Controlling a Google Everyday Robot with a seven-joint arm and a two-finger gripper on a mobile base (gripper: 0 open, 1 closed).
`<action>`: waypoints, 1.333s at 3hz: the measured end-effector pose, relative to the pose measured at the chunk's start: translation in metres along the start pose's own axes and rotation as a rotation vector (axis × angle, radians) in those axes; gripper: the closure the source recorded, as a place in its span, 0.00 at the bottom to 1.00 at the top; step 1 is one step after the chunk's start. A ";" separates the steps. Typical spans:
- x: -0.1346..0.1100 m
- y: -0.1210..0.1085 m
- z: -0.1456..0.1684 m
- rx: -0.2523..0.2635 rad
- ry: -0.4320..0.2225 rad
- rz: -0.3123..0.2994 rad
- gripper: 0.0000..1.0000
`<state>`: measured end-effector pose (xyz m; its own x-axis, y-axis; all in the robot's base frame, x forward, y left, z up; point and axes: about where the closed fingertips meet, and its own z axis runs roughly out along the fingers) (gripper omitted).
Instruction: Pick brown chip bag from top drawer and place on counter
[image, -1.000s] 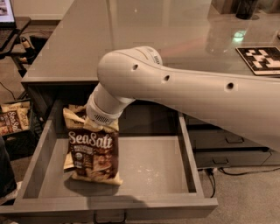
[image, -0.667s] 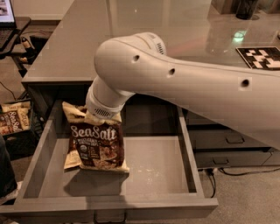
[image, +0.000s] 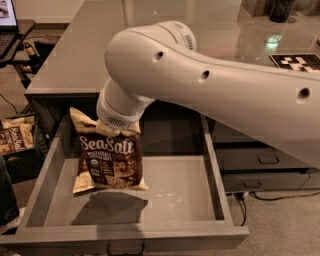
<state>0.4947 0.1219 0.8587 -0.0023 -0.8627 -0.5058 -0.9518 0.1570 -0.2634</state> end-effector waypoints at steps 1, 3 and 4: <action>-0.013 -0.017 -0.042 0.087 0.019 0.001 1.00; -0.028 -0.080 -0.113 0.235 0.100 -0.011 1.00; -0.028 -0.080 -0.113 0.235 0.100 -0.012 1.00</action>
Offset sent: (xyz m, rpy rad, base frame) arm 0.0428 -0.0462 0.1319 -0.0958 -0.1987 -0.1472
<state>0.5367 0.0789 0.9862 -0.0329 -0.9064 -0.4212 -0.8544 0.2442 -0.4587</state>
